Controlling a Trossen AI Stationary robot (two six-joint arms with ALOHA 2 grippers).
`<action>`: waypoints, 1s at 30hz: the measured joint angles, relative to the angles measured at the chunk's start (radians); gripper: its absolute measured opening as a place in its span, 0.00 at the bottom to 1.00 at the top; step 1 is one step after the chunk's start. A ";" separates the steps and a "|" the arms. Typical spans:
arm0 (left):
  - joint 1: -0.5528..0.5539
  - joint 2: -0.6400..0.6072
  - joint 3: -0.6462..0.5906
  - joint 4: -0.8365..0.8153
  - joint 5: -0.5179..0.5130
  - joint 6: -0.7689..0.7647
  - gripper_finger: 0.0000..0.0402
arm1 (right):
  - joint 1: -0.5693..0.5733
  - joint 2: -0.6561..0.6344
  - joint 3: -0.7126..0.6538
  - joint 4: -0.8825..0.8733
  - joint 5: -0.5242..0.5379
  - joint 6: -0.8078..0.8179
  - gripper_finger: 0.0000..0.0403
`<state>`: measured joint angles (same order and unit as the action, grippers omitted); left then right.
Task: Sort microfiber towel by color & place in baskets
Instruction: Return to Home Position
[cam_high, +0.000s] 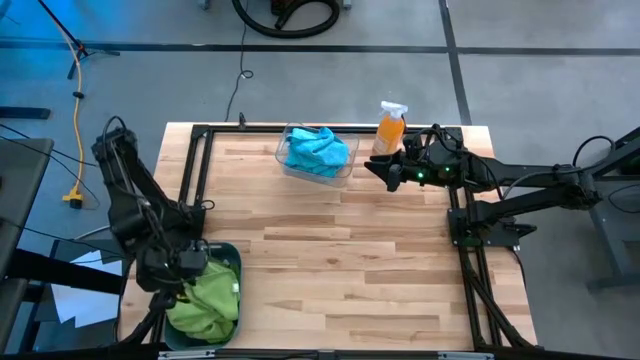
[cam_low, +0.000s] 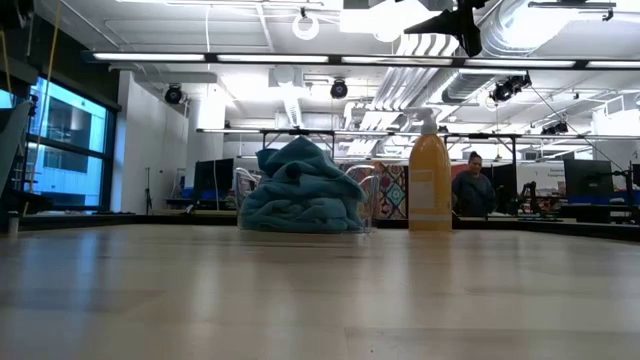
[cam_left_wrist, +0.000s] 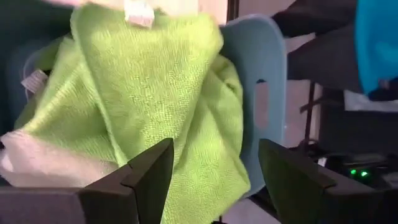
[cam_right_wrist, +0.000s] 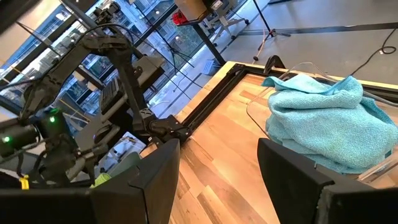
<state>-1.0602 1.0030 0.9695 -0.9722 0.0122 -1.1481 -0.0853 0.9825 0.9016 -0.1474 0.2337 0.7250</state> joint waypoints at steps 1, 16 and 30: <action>0.000 -0.012 0.000 0.001 -0.014 0.000 0.56 | 0.000 0.000 0.000 0.000 0.000 0.000 0.54; 0.400 -0.055 -0.047 0.366 -0.663 0.374 0.56 | 0.000 0.000 0.000 0.000 -0.088 -0.093 0.54; 1.074 -0.087 -0.205 0.992 -0.229 0.758 0.56 | 0.000 -0.002 0.000 0.002 -0.078 -0.313 0.54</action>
<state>0.0138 0.9155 0.7647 0.0199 -0.2168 -0.3901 -0.0853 0.9806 0.9016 -0.1452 0.1553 0.4119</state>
